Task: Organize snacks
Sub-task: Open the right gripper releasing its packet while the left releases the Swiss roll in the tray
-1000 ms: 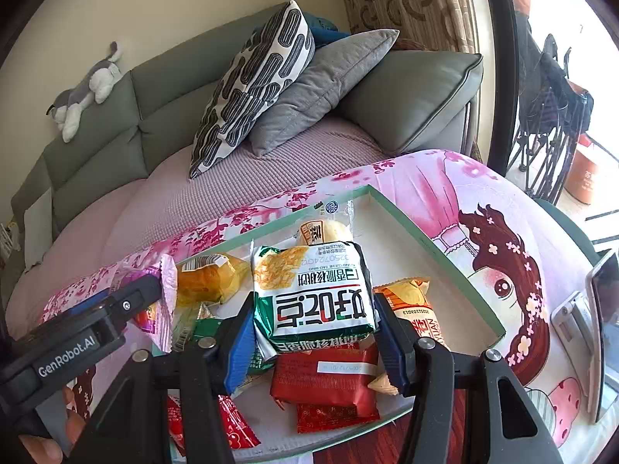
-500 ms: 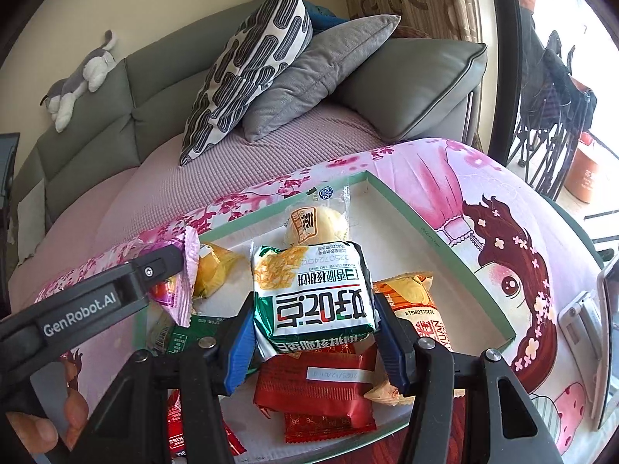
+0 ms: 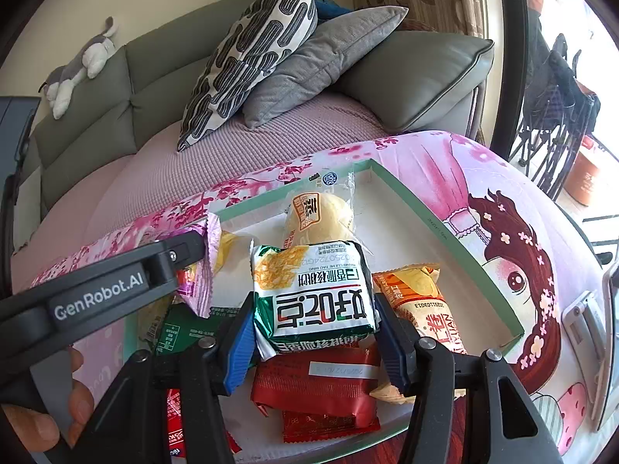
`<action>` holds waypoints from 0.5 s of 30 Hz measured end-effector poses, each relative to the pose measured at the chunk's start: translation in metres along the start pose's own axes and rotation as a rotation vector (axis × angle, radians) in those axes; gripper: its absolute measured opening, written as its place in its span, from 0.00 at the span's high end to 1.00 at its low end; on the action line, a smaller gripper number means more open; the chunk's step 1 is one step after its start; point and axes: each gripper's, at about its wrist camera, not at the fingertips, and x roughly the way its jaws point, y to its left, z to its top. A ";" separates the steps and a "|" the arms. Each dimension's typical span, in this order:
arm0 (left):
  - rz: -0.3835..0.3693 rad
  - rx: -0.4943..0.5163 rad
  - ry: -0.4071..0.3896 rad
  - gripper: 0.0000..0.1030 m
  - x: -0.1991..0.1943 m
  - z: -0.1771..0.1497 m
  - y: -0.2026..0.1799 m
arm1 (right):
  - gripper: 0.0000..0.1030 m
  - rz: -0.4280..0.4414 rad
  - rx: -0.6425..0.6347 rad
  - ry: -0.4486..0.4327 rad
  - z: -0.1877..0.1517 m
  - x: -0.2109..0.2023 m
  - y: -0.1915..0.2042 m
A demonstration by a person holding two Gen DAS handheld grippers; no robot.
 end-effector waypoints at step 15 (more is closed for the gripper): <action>-0.030 -0.025 0.009 0.22 -0.020 -0.006 0.003 | 0.34 -0.009 -0.024 0.018 0.000 -0.004 0.001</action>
